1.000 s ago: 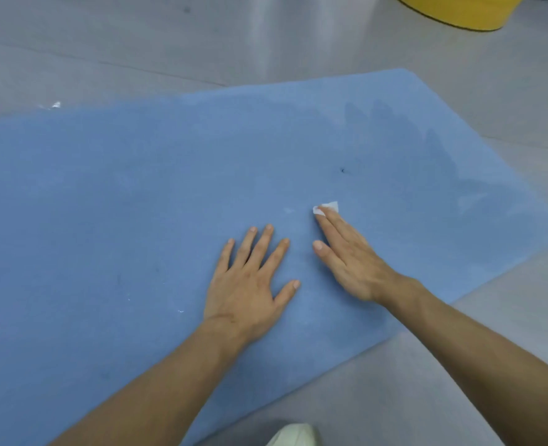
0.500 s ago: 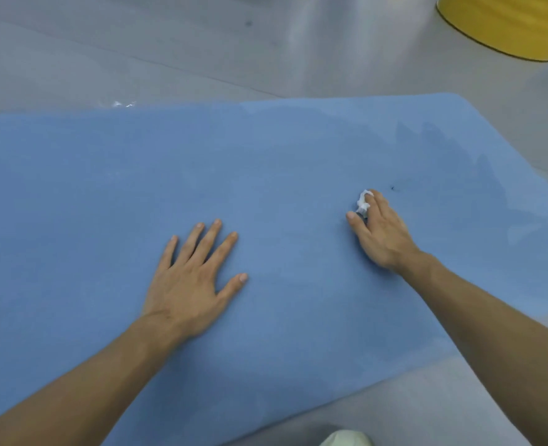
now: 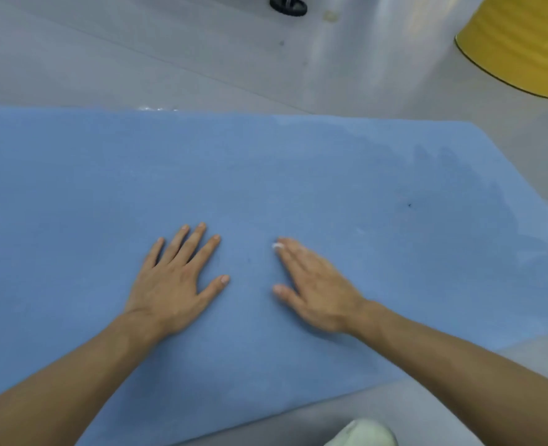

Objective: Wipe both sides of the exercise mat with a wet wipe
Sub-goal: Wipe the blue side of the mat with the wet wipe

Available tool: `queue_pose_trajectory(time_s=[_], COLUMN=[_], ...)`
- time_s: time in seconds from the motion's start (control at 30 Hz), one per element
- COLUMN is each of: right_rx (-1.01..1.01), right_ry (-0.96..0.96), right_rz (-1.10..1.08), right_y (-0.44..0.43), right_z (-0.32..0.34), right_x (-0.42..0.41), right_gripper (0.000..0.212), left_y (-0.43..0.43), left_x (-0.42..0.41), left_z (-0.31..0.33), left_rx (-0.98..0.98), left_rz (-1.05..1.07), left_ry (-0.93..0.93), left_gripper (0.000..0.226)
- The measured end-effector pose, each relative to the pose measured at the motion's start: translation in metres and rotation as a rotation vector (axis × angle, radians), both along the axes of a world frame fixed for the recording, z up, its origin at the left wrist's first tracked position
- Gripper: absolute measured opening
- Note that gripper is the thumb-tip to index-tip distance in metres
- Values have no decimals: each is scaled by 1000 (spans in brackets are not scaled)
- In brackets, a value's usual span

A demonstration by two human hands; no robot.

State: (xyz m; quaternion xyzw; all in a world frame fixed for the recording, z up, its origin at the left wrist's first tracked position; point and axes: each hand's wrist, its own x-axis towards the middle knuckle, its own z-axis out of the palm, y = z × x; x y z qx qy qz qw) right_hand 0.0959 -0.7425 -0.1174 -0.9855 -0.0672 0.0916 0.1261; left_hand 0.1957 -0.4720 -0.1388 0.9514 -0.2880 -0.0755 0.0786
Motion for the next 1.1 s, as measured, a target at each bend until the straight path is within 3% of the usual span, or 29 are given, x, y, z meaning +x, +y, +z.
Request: queue_pose_trajectory(time_s=[0.13, 0.2, 0.4, 0.57, 0.63, 0.7, 0.87, 0.93, 1.0, 1.1], right_rx=[-81, -74, 67, 24, -20, -58, -29, -29, -17, -29], right_ry=[-59, -16, 32, 55, 60, 50, -23, -5, -24, -26], right_rz=[-385, -440, -85, 275, 312, 189, -495, -559, -467, -137], right_y=[-51, -52, 63, 112, 111, 100, 47, 50, 66, 101], right_z=[-10, -7, -3, 11, 8, 6, -8, -15, -17, -15], right_x=[43, 58, 50, 11, 10, 26, 83, 87, 81, 59], right_gripper=[86, 75, 84, 74, 77, 85, 107, 105, 95, 89], left_y=[12, 17, 28, 55, 69, 82, 112, 119, 120, 119], left_x=[0, 1, 1, -3, -5, -6, -3, 0, 3, 4], left_z=[1, 0, 0, 0, 3, 4, 2, 1, 0, -2], left_rx=[12, 2, -23, -10, -10, -11, -26, -31, -42, -52], left_rz=[6, 9, 35, 62, 65, 74, 99, 92, 83, 99], left_ry=[-5, 0, 3, -6, 3, 8, 15, 17, 8, -13], left_gripper=[79, 79, 80, 80, 80, 79, 78, 78, 76, 73])
